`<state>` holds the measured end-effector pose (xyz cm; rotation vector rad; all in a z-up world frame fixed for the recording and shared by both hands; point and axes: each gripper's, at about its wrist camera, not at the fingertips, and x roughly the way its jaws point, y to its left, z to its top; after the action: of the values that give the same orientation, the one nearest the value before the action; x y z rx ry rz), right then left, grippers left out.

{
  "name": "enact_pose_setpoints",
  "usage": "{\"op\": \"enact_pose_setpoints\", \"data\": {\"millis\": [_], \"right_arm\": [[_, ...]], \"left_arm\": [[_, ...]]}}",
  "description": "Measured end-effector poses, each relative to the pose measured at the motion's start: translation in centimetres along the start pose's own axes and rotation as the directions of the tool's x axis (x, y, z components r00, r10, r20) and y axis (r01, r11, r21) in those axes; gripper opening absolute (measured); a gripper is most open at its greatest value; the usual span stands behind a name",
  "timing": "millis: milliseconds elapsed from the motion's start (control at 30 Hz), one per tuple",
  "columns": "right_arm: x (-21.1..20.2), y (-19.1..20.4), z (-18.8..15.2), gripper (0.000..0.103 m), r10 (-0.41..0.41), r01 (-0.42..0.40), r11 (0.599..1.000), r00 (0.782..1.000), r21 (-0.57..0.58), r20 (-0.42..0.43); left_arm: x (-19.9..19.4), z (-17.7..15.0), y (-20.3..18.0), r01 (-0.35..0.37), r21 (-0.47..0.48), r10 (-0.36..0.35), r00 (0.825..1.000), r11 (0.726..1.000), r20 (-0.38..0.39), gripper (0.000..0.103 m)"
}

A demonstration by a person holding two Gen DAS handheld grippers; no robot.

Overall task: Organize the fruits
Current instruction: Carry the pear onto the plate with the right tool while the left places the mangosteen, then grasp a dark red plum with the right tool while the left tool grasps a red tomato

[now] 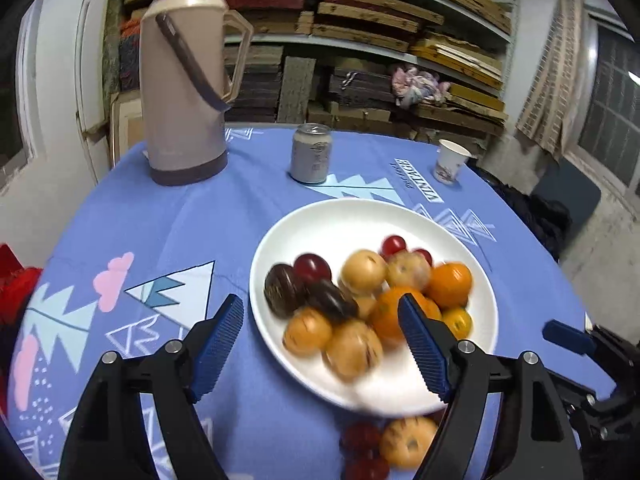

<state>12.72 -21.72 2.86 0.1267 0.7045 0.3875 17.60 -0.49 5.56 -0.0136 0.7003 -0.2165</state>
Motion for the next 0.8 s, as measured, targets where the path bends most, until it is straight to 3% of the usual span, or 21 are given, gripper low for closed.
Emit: {"op": "enact_pose_setpoints", "data": {"millis": [100, 233, 367, 800], "right_arm": [[-0.3, 0.3, -1.6, 0.07, 0.001, -0.001, 1.0, 1.0, 0.009, -0.019], [-0.8, 0.4, -3.5, 0.072, 0.0, 0.001, 0.999, 0.999, 0.035, -0.035], [-1.4, 0.5, -5.0, 0.078, -0.008, 0.01, 0.999, 0.999, 0.038, -0.048], [-1.0, 0.1, -7.4, 0.083, 0.029, -0.024, 0.997, 0.997, 0.079, -0.069]], "left_arm": [[-1.4, -1.5, -0.9, -0.015, 0.038, 0.015, 1.0, 0.999, 0.008, 0.091], [-2.8, -3.6, -1.6, -0.044, 0.09, 0.044, 0.999, 0.995, -0.004, 0.091], [-3.7, -5.2, -1.9, -0.022, 0.111, 0.024, 1.0, 0.994, -0.016, 0.091], [-2.4, -9.2, -2.2, -0.002, 0.13, 0.014, 0.995, 0.991, -0.096, 0.091]]}}
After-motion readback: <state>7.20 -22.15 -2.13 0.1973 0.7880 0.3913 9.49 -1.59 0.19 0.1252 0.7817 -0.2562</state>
